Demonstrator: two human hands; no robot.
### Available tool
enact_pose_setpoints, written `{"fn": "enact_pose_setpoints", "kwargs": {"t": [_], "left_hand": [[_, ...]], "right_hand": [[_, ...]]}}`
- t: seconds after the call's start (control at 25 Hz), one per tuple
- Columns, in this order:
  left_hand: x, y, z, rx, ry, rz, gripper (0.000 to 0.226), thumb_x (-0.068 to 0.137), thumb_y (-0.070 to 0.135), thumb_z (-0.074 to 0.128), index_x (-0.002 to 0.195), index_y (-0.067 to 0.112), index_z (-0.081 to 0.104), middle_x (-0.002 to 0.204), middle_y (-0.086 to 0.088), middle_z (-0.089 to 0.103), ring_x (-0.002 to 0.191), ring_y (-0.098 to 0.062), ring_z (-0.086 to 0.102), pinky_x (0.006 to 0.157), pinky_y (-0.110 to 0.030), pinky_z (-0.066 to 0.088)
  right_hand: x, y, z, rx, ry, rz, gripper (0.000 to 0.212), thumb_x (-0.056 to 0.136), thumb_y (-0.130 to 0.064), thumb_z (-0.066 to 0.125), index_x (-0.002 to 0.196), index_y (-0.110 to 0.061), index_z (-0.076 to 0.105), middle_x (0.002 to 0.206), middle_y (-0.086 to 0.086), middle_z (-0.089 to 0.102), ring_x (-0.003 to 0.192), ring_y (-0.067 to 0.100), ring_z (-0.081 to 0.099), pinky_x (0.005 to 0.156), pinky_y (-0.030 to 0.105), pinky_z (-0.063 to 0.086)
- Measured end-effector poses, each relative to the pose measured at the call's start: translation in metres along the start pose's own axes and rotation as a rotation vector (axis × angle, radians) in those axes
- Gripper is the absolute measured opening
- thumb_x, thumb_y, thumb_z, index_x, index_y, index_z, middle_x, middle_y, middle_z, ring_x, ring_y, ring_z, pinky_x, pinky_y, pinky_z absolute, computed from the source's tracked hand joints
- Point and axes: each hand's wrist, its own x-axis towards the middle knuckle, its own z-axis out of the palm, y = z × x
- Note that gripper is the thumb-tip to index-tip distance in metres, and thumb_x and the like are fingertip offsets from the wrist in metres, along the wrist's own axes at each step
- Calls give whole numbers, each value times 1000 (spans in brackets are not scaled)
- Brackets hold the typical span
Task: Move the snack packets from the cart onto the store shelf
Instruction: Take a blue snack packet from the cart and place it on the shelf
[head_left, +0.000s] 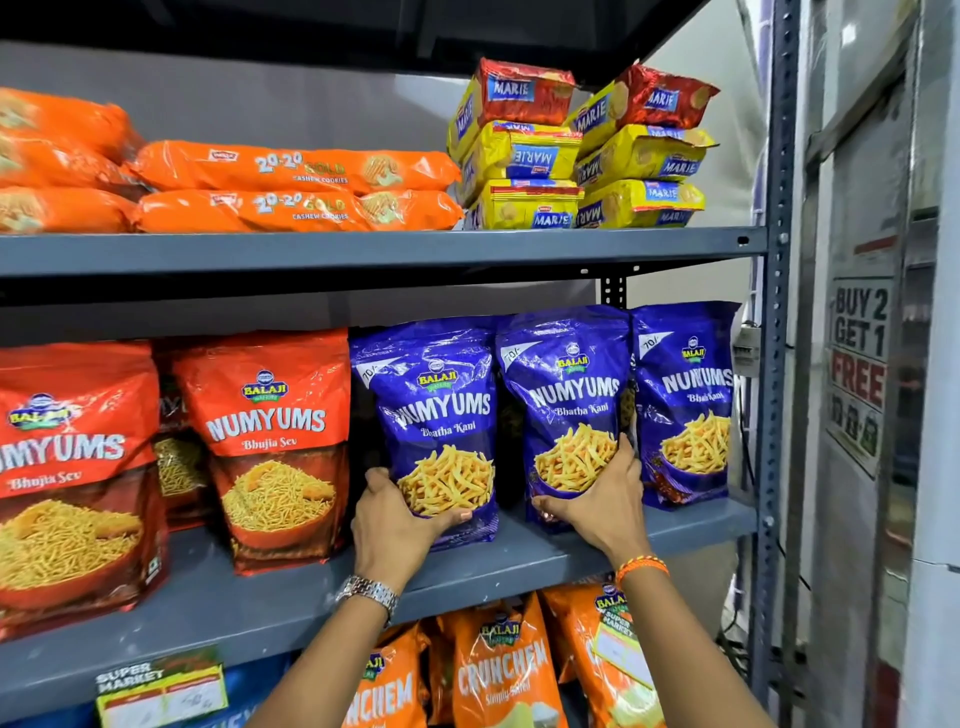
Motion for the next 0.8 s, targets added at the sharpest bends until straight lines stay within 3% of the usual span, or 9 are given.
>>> {"fn": "enact_pose_setpoints", "kwargs": {"t": [0.16, 0.24, 0.32, 0.4, 0.48, 0.56, 0.68, 0.76, 0.8], "left_hand": [[-7, -3, -7, -38, -55, 22, 117, 44, 65, 88, 134, 6, 41, 121, -8, 66, 113, -27, 64, 89, -33, 54], [-12, -13, -27, -103, -33, 42, 114, 47, 60, 90, 138, 10, 41, 122, -5, 65, 113, -22, 63, 93, -33, 53], [-14, -33, -59, -169, 138, 100, 95, 52, 54, 91, 129, 17, 50, 110, 2, 66, 101, -16, 64, 89, -32, 55], [-10, -69, -104, -170, 425, 143, 74, 55, 41, 92, 115, 19, 54, 102, 3, 62, 94, -16, 62, 85, -30, 53], [-2, -108, -148, -100, 674, 82, 74, 54, 34, 91, 113, 14, 52, 109, -5, 57, 102, -27, 56, 92, -35, 46], [9, -146, -186, 9, 740, -128, 90, 49, 34, 94, 121, 7, 47, 122, -15, 50, 115, -35, 45, 103, -42, 34], [20, -192, -218, 34, 521, -382, 126, 44, 36, 98, 141, -3, 28, 143, -22, 34, 134, -38, 32, 115, -44, 23], [25, -219, -229, -25, 380, -416, 143, 42, 35, 100, 148, -7, 13, 152, -22, 24, 143, -36, 27, 119, -40, 23], [29, -231, -232, -47, 326, -398, 148, 41, 35, 100, 149, -6, 9, 153, -21, 25, 144, -34, 28, 120, -38, 25]], "right_hand": [[-5, 0, -1, 3, 19, -7, 151, 38, -53, 96, 154, -11, 9, 150, 21, 32, 139, 43, 33, 115, 53, 31], [-16, -7, 2, 5, 136, -13, 150, 37, -57, 94, 154, -11, 12, 148, 24, 34, 138, 42, 32, 115, 54, 26], [-38, -19, 13, 91, 368, -121, 131, 44, -56, 92, 149, -14, 25, 142, 18, 43, 131, 36, 37, 114, 47, 27], [-73, -49, 44, 280, 491, -324, 92, 59, -43, 89, 135, -17, 44, 127, 5, 53, 118, 27, 50, 111, 34, 37], [-105, -90, 82, 452, 338, -400, 65, 65, -25, 87, 120, -20, 55, 111, -4, 58, 102, 17, 60, 95, 38, 52], [-130, -130, 120, 501, 39, -399, 69, 61, -19, 91, 120, -18, 55, 112, -2, 58, 102, 16, 62, 89, 41, 57], [-136, -159, 166, 299, -228, -354, 111, 52, -30, 96, 143, -4, 37, 139, 14, 47, 130, 31, 48, 113, 45, 40], [-132, -171, 184, 284, -336, -207, 134, 45, -32, 99, 150, 1, 23, 148, 17, 41, 138, 32, 42, 118, 41, 32], [-129, -175, 192, 365, -393, -113, 135, 43, -26, 100, 149, 0, 21, 146, 16, 45, 134, 30, 46, 117, 40, 35]]}}
